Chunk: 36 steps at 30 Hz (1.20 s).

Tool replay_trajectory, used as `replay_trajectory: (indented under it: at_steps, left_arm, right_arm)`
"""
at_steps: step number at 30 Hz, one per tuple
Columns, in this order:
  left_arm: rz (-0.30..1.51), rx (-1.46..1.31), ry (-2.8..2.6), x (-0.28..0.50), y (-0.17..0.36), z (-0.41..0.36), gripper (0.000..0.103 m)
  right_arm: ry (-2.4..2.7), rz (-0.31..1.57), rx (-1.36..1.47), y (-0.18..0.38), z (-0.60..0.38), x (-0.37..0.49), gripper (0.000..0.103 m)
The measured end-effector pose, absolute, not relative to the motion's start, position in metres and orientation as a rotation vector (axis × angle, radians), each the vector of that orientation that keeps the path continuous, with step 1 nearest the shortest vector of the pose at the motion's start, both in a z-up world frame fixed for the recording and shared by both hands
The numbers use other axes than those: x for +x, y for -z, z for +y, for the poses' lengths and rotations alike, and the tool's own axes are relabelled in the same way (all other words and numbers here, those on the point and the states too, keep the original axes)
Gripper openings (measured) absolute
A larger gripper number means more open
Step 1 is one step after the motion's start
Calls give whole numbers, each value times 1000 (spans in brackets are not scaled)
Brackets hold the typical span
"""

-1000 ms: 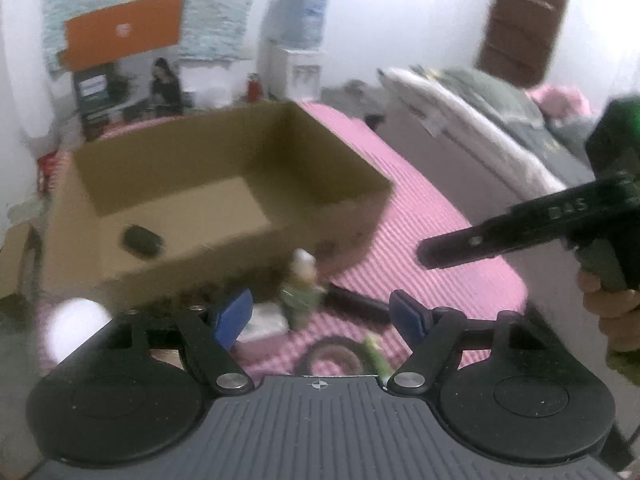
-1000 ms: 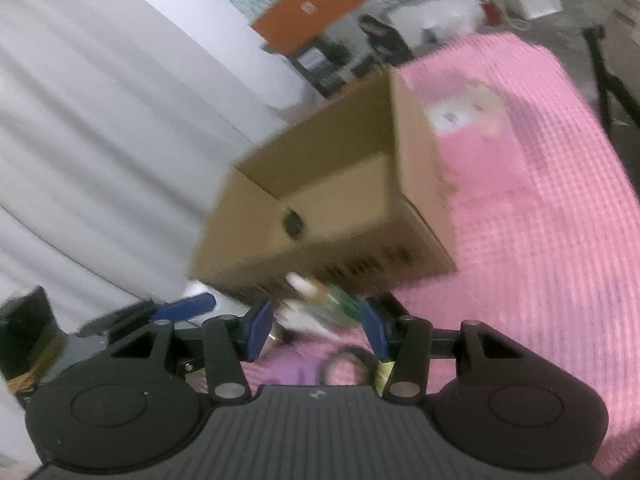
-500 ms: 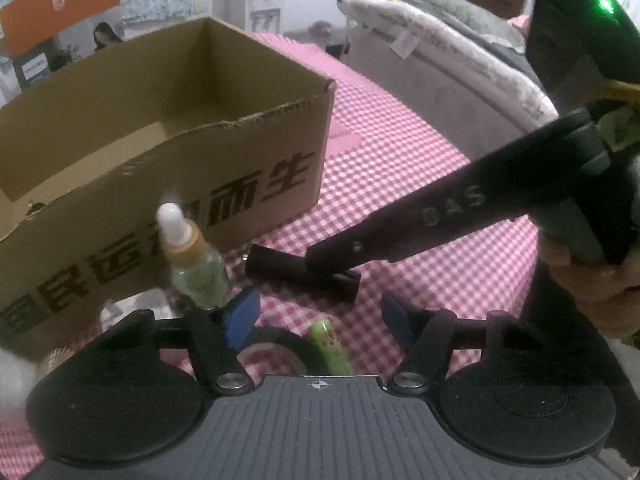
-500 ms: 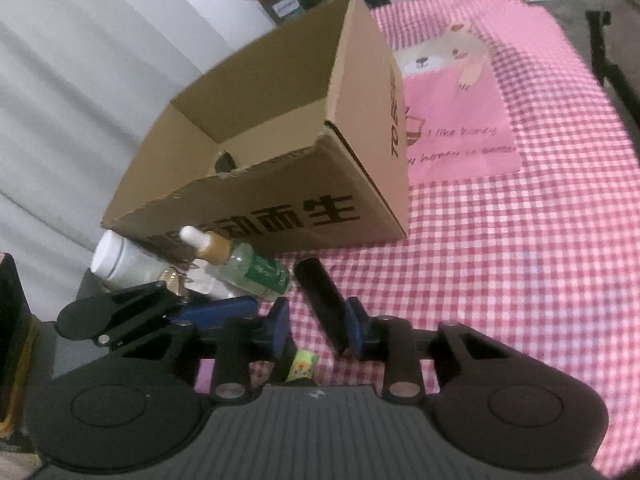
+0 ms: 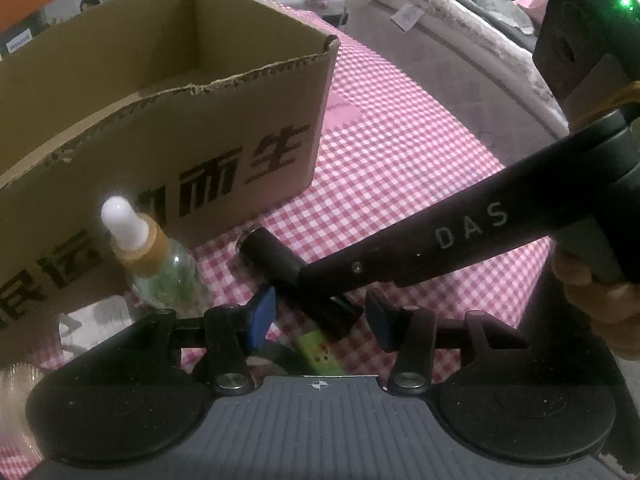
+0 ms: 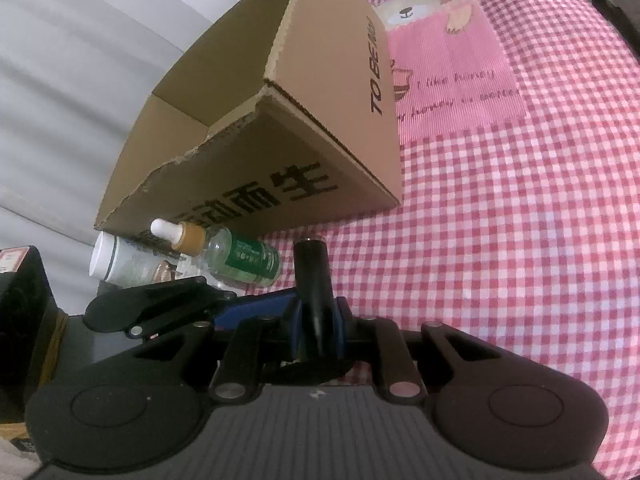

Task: Organize rigid objects
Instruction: 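Lift the black cylinder into the box and open the right tool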

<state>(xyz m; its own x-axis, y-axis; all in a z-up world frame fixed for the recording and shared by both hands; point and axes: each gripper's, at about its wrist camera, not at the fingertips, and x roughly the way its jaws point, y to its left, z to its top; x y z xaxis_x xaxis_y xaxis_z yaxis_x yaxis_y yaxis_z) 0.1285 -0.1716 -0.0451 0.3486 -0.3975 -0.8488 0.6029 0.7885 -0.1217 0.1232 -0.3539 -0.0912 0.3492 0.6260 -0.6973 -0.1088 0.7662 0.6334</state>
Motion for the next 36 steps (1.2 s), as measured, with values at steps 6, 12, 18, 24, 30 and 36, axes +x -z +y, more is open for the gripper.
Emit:
replay_trajectory:
  at_steps: [6, 12, 18, 24, 30, 36]
  left_arm:
    - [1011, 246, 613, 131, 43, -175, 44]
    - [997, 271, 597, 126, 41, -173, 41]
    - [994, 266, 618, 123, 38, -174, 37]
    - [963, 266, 646, 114, 27, -179, 37]
    - [877, 257, 673, 99, -1, -175, 37]
    - [764, 229, 672, 86, -42, -160, 36]
  right_arm:
    - [-510, 1138, 536, 89, -352, 134, 22]
    - [-512, 1137, 541, 91, -342, 141, 24]
    - [-503, 1108, 593, 96, -349, 130, 24]
    - [-479, 1077, 606, 85, -359, 117, 24]
    - [-455, 1009, 580, 50, -371, 93, 24]
    - [-458, 906, 513, -5, -364, 73, 24]
